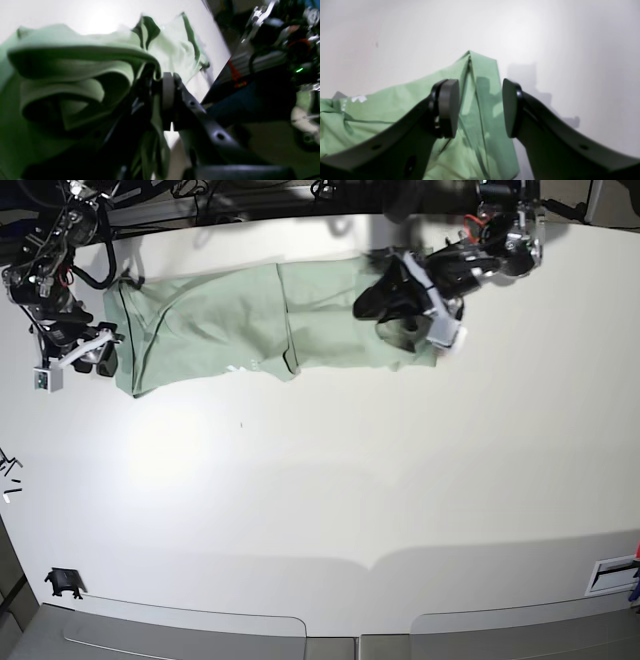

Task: Fold the T-shirt properly
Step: 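Grasp the hem end of the green strip with the left gripper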

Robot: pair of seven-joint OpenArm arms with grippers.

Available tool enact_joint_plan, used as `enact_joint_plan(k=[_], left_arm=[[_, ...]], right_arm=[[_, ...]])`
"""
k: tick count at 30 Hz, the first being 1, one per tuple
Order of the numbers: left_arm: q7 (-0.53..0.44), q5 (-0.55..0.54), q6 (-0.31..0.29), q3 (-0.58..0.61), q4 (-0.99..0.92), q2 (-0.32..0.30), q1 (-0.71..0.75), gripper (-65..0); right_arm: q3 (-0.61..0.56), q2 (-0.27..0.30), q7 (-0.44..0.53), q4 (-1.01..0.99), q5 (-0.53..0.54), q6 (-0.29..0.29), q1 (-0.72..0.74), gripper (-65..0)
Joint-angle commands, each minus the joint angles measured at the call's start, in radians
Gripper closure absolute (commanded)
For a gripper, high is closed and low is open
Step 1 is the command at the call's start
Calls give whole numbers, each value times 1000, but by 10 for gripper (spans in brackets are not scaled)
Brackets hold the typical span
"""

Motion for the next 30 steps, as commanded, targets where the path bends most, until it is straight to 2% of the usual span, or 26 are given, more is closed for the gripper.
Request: enact_joint_plan(k=[1,4,7,9,10,11,13,17,20,21,23,24,26,27,30], left_arm=[[-35,6,13,20,18,0,-15,0],[-47,90,52,77,18,0,-37,0],[-51,115,54,116,18,0,-40,0],[-65,115,54,147,18,0,-40,-193],[-74,115,54,167,18,0,-40,-251],[-82,115,54,190,18,0,-40,-262],[-89,118,53,240,18,8,-40,-261],[-114,227,53,317,18,56,-43,-261],[-106,250,53,325,28,60,-56,-244],[-88,258,53,319,43,57,-60,-207],[-45,295,53,295,95,57,-61,-55],[-23,321,54,277,126,57,-58,0],[-2,396,59,230,179,57,-42,0],[-6,447,82,200,196,57,-28,0],[-13,592,214,101,209,57,1,0]], right_arm=[[8,20,20,13,15,0,8,-265],[8,19,19,13,22,0,8,-265],[8,19,19,13,22,0,8,-265],[8,19,19,13,23,0,8,-265],[8,19,19,13,22,0,8,-265],[8,19,19,13,22,0,8,-265],[8,19,20,13,23,0,8,-265],[8,19,19,13,25,0,8,-265],[8,20,19,13,24,0,8,-265],[8,20,19,13,21,1,8,-265],[10,20,18,13,21,0,8,-265],[10,19,18,14,21,0,8,-265],[10,20,19,13,21,0,8,-265],[10,20,19,13,21,0,8,-265],[10,20,19,13,21,0,8,-265]])
